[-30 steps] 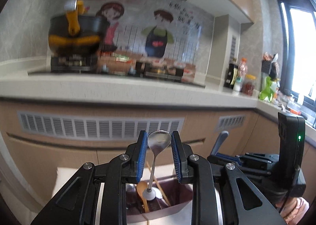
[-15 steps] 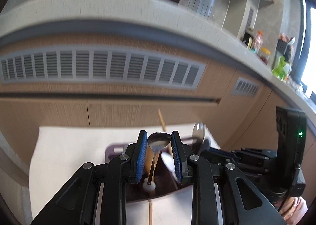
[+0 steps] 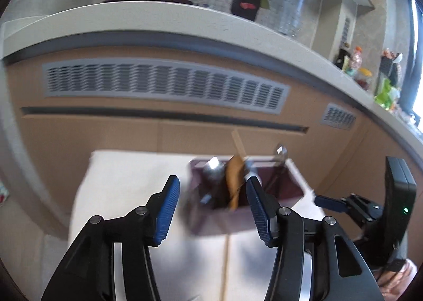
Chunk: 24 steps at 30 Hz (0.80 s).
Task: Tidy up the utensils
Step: 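Lift the white-knobbed spoon with the left tool while the right tool carries the blue spoon into the caddy, then grasp the metal shovel with the right tool while the left tool grasps the wooden chopstick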
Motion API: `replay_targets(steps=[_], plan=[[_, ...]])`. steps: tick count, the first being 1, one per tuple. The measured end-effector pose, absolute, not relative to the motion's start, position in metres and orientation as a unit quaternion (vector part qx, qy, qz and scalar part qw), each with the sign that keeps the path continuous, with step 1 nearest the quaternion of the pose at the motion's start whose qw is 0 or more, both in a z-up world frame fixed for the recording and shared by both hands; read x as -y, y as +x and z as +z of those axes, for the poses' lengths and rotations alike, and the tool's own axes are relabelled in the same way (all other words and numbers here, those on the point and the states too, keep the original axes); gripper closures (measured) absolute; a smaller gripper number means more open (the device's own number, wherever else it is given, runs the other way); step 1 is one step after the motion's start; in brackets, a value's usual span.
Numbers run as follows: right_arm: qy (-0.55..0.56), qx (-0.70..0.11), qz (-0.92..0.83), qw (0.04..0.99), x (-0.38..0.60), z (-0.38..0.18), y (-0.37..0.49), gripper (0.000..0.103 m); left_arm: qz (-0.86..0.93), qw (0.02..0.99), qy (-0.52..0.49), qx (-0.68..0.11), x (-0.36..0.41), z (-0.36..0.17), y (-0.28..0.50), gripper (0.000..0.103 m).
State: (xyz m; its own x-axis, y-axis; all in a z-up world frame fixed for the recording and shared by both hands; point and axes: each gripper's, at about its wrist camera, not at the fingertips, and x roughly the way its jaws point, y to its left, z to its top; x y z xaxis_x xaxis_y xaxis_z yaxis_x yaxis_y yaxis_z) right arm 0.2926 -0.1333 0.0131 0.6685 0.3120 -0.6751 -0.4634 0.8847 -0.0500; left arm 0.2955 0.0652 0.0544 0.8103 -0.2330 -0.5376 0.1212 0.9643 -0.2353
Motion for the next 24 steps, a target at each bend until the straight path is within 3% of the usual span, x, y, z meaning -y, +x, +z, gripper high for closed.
replay_targets(steps=[8, 9, 11, 12, 17, 19, 24], plan=[[-0.092, -0.406, 0.281, 0.865, 0.1, -0.038, 0.23, 0.016, -0.045, 0.927, -0.121, -0.353, -0.108, 0.0, 0.238, 0.046], [-0.101, -0.408, 0.283, 0.862, 0.095, -0.043, 0.223, 0.019, -0.041, 0.925, -0.123, -0.357, -0.11, -0.006, 0.233, 0.046], [-0.134, -0.41, 0.282, 0.857, 0.08, -0.054, 0.206, 0.038, -0.034, 0.919, -0.131, -0.371, -0.118, -0.022, 0.221, 0.046], [-0.144, -0.413, 0.285, 0.853, 0.075, -0.057, 0.201, 0.053, -0.031, 0.917, -0.134, -0.375, -0.122, -0.028, 0.217, 0.046], [-0.157, -0.438, 0.32, 0.825, 0.049, -0.073, 0.186, 0.069, -0.018, 0.907, -0.152, -0.394, -0.134, -0.052, 0.203, 0.045], [-0.172, -0.441, 0.317, 0.822, 0.042, -0.078, 0.184, 0.08, -0.017, 0.904, -0.155, -0.399, -0.136, -0.056, 0.2, 0.045], [-0.179, -0.46, 0.315, 0.811, 0.038, -0.089, 0.185, 0.088, -0.021, 0.902, -0.154, -0.403, -0.137, -0.059, 0.198, 0.043]])
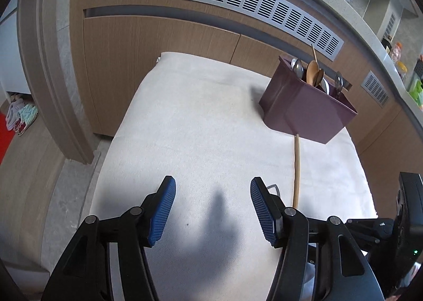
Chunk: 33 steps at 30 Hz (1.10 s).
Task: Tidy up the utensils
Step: 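Grasp the metal shovel with the right tool while the left tool grasps the wooden chopstick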
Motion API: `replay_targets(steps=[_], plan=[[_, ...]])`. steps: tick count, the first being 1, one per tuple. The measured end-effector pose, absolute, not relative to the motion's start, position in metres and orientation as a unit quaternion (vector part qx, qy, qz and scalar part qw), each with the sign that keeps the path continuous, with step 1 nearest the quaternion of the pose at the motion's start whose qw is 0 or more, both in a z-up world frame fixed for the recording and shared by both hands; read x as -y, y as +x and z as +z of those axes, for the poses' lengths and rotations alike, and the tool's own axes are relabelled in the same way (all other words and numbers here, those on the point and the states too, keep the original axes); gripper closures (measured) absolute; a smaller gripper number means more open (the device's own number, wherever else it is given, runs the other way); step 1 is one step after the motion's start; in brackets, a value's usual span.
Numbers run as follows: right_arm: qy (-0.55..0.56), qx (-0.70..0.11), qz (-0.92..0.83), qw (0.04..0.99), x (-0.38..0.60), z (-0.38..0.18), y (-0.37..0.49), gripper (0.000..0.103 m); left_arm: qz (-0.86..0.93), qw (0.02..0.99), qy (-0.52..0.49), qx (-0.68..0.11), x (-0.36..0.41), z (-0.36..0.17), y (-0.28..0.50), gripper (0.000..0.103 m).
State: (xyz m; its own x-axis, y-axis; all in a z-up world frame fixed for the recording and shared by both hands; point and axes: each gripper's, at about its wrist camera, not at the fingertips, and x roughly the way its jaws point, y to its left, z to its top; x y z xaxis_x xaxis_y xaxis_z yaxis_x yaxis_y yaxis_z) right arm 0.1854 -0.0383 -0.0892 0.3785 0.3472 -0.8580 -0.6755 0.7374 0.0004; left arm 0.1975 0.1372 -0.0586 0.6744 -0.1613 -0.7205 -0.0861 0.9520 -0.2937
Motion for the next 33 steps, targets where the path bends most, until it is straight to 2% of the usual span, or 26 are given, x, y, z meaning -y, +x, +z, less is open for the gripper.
replay_targets(steps=[3, 6, 13, 21, 22, 26, 30, 33], plan=[[-0.182, -0.462, 0.313, 0.81, 0.04, -0.089, 0.184, 0.089, -0.025, 0.9, -0.151, -0.407, -0.134, -0.059, 0.199, 0.042], [-0.173, -0.468, 0.311, 0.809, 0.047, -0.086, 0.186, 0.096, -0.029, 0.898, -0.15, -0.412, -0.13, -0.06, 0.201, 0.042], [-0.139, -0.474, 0.292, 0.819, 0.084, -0.082, 0.194, 0.098, -0.043, 0.891, -0.136, -0.431, -0.115, -0.064, 0.209, 0.042], [-0.073, -0.467, 0.245, 0.847, 0.152, -0.069, 0.217, 0.098, -0.153, 0.871, -0.038, -0.465, -0.045, -0.061, 0.237, 0.043], [-0.064, -0.465, 0.238, 0.85, 0.161, -0.068, 0.22, 0.098, -0.17, 0.864, -0.021, -0.474, -0.034, -0.062, 0.245, 0.045], [-0.038, -0.463, 0.221, 0.858, 0.189, -0.066, 0.226, 0.098, -0.188, 0.837, 0.052, -0.511, 0.002, -0.067, 0.28, 0.068], [-0.013, -0.462, 0.217, 0.86, 0.207, -0.069, 0.229, 0.097, -0.176, 0.816, 0.096, -0.542, 0.024, -0.077, 0.312, 0.071], [-0.006, -0.461, 0.219, 0.86, 0.213, -0.069, 0.226, 0.097, -0.178, 0.803, 0.098, -0.56, 0.033, -0.085, 0.323, 0.077]])
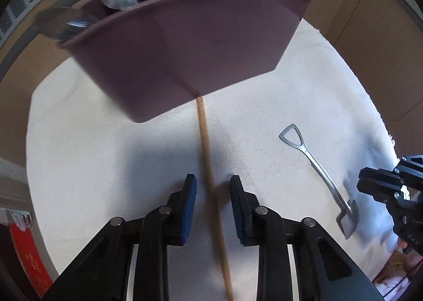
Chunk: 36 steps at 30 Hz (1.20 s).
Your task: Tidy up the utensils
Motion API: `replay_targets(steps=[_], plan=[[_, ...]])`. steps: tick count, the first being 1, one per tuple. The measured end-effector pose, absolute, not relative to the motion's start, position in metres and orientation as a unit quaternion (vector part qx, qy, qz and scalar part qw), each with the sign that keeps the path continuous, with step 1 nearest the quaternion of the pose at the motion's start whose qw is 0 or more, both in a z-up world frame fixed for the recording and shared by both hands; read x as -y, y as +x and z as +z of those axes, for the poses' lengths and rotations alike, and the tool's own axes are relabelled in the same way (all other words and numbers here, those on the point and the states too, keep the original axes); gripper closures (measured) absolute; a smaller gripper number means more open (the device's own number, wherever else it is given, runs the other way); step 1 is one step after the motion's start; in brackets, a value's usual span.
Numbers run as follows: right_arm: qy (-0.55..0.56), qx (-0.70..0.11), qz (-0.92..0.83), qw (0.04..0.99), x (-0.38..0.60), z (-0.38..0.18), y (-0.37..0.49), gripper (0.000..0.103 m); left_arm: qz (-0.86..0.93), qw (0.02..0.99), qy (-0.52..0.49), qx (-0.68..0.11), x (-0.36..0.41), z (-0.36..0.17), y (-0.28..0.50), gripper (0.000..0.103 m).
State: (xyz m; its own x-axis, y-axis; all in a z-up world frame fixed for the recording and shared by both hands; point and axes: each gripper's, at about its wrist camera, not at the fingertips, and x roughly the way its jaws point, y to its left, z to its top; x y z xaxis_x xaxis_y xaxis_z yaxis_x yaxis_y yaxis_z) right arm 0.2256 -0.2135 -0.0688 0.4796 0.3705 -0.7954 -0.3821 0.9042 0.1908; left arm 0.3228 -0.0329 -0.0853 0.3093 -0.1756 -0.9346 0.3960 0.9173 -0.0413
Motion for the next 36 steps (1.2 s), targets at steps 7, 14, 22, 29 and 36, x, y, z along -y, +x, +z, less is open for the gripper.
replay_targets(steps=[7, 14, 22, 29, 36], plan=[[0.003, -0.453, 0.228, 0.862, 0.213, -0.064, 0.223, 0.092, -0.177, 0.815, 0.057, -0.549, 0.029, -0.083, 0.311, 0.097], [0.013, -0.475, 0.25, 0.843, 0.194, -0.066, 0.233, 0.076, -0.189, 0.829, 0.033, -0.525, 0.004, -0.072, 0.249, 0.097], [-0.068, -0.492, 0.189, 0.847, 0.15, -0.074, 0.253, 0.086, -0.192, 0.845, 0.021, -0.498, -0.02, -0.055, 0.206, 0.097], [-0.093, -0.468, 0.172, 0.862, 0.15, -0.071, 0.241, 0.098, -0.195, 0.872, -0.027, -0.448, -0.031, -0.034, 0.205, 0.097], [-0.086, -0.447, 0.179, 0.872, 0.165, -0.052, 0.226, 0.098, -0.199, 0.884, -0.049, -0.42, -0.029, -0.019, 0.196, 0.097]])
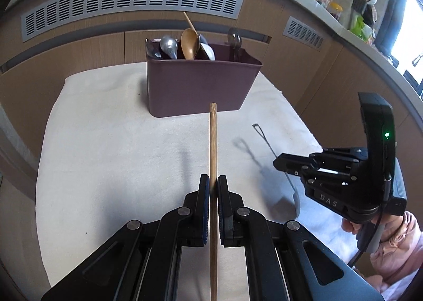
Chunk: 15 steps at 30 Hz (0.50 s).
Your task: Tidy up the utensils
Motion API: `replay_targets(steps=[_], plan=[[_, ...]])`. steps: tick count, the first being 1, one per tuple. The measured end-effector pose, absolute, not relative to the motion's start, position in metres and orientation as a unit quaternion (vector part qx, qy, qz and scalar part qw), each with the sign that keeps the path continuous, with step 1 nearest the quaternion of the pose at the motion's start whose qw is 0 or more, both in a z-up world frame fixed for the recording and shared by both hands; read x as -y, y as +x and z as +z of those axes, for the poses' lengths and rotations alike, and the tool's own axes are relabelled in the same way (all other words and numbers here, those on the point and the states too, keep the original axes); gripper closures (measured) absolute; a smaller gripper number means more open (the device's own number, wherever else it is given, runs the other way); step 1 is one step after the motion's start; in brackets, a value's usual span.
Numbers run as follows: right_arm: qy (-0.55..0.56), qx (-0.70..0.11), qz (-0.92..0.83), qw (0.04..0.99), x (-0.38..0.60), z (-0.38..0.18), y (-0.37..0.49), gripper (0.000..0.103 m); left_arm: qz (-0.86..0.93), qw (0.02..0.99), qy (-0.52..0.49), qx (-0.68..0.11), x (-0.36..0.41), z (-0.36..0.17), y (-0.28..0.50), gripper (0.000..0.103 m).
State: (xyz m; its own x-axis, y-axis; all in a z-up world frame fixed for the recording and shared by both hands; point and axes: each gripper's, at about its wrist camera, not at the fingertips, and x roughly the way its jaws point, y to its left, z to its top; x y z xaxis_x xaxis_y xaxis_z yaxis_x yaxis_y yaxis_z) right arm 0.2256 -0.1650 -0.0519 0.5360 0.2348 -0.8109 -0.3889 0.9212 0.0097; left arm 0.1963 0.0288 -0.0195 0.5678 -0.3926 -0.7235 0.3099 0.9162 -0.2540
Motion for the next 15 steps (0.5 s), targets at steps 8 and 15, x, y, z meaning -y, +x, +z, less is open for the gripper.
replay_targets(steps=[8, 15], plan=[[-0.066, -0.455, 0.181, 0.869, 0.162, -0.061, 0.235, 0.094, -0.179, 0.89, -0.078, -0.411, -0.048, -0.018, 0.195, 0.097], [-0.057, -0.489, 0.173, 0.853, 0.159, -0.083, 0.252, 0.087, -0.175, 0.883, -0.1, -0.424, -0.059, -0.03, 0.195, 0.097]])
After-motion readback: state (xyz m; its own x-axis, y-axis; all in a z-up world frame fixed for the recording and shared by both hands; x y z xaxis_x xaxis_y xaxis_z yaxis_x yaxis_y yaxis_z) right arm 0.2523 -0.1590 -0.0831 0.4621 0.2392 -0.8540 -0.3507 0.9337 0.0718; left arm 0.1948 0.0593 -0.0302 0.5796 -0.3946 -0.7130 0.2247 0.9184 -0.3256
